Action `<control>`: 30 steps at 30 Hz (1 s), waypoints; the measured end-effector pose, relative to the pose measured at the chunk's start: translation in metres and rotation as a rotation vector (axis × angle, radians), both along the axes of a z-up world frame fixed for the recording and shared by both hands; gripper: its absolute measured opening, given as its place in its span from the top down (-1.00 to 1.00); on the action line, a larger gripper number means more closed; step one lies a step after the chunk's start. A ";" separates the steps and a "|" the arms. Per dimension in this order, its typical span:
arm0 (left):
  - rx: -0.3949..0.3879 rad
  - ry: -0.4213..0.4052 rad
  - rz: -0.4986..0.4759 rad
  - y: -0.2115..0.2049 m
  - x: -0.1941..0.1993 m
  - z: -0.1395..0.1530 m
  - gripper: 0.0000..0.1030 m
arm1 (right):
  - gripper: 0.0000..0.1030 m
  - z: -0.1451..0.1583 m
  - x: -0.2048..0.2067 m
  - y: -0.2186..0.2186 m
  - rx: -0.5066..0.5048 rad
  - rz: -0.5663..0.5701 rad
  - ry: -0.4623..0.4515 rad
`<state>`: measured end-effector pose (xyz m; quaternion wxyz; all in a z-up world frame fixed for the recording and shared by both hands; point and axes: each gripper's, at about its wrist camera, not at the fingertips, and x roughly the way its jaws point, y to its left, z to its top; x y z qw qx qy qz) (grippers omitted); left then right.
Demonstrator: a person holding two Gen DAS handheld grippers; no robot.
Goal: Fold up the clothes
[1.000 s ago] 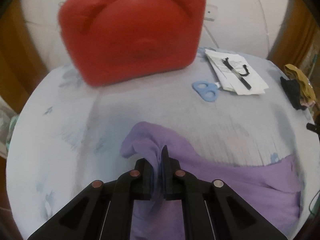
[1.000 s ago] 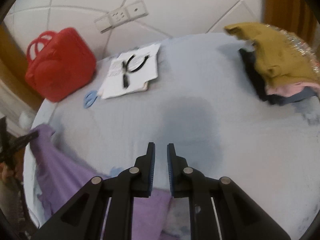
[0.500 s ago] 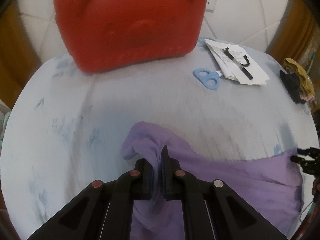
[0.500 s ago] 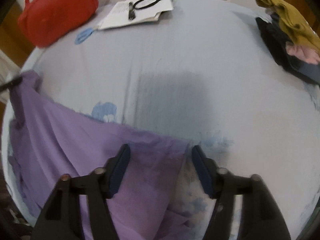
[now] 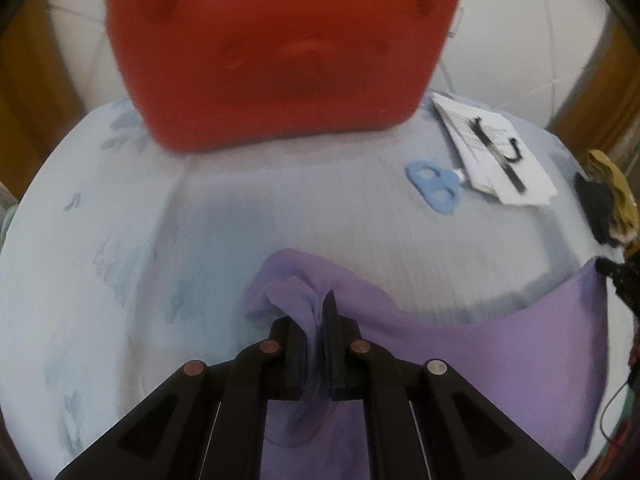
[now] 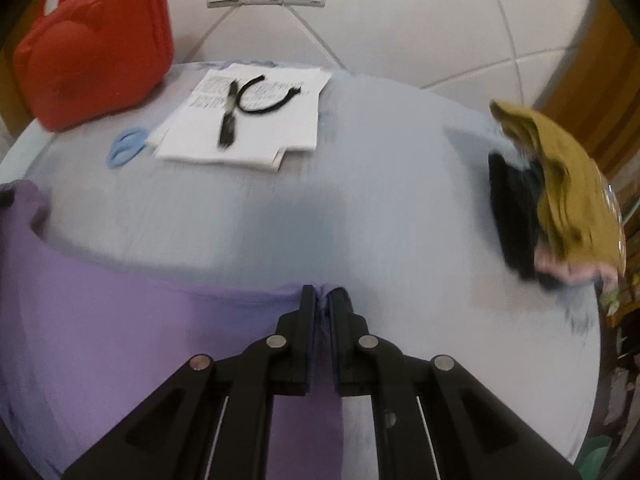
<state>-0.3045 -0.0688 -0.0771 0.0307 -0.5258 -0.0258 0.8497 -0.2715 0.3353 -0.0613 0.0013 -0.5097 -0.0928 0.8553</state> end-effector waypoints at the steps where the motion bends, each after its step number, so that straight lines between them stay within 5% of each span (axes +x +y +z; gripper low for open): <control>1: -0.001 -0.004 0.007 0.000 -0.006 -0.003 0.89 | 0.88 -0.002 -0.007 -0.001 0.004 0.000 0.005; 6: -0.006 -0.020 0.037 -0.006 -0.025 -0.020 0.87 | 0.91 -0.021 -0.052 -0.006 0.027 -0.020 -0.017; 11: -0.039 0.000 0.085 -0.018 -0.030 -0.021 -0.07 | 0.91 -0.042 -0.059 0.008 -0.017 -0.059 -0.063; 13: -0.056 0.012 0.110 -0.028 -0.028 -0.013 -0.17 | 0.91 -0.042 -0.056 0.013 -0.045 -0.076 -0.062; 15: -0.040 0.006 0.127 -0.040 -0.019 -0.003 -0.18 | 0.67 -0.037 -0.051 0.020 -0.069 -0.108 -0.054; 20: -0.069 -0.046 0.068 -0.049 0.041 0.017 -0.18 | -0.05 -0.001 -0.010 0.036 -0.161 -0.139 0.004; 24: -0.055 -0.086 0.041 -0.052 0.113 0.016 -0.20 | -0.05 0.007 0.050 0.036 -0.229 -0.092 -0.032; 30: -0.017 -0.140 0.073 -0.054 0.214 -0.008 -0.21 | -0.05 -0.020 0.146 0.044 -0.276 -0.089 -0.117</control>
